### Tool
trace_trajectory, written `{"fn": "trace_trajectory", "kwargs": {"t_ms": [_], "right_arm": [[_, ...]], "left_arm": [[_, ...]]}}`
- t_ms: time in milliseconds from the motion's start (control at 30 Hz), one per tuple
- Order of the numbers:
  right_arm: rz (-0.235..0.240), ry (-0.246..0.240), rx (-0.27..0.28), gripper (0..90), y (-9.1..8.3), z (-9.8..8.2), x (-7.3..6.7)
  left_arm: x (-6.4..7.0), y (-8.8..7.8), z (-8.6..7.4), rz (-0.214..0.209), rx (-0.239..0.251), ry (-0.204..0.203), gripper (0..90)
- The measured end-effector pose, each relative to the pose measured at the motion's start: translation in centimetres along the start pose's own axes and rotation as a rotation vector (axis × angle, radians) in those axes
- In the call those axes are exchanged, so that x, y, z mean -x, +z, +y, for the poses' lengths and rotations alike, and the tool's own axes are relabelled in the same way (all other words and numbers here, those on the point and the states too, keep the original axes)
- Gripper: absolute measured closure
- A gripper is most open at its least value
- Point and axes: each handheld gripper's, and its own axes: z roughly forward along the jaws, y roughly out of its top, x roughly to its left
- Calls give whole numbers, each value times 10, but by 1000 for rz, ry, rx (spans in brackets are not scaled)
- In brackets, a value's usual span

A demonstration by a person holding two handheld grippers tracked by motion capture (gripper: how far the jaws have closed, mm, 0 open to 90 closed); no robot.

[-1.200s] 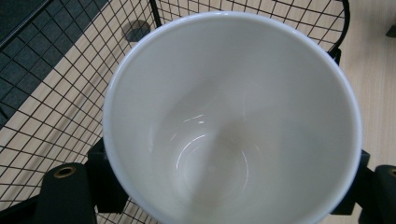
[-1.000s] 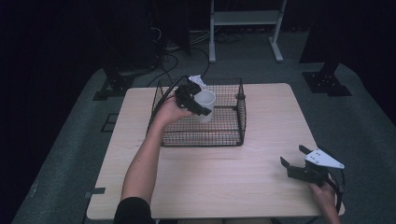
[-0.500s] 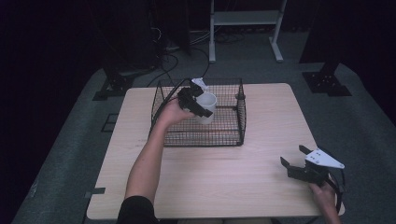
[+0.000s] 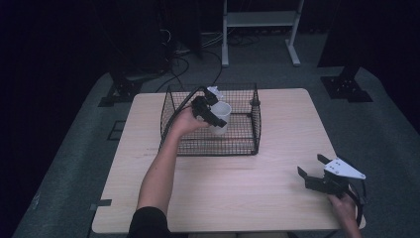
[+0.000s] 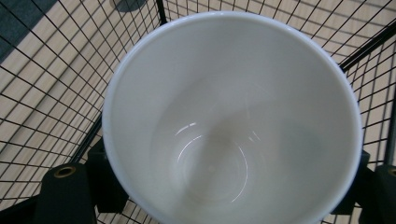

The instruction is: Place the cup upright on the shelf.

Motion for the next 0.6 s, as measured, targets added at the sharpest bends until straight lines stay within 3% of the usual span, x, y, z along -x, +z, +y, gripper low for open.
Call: {"fn": "trace_trajectory", "kwargs": {"t_ms": [600], "right_arm": [[0, 1, 3, 131, 0, 0, 0]], "left_arm": [[-5, 19, -4, -27, -54, -22, 213]]}}
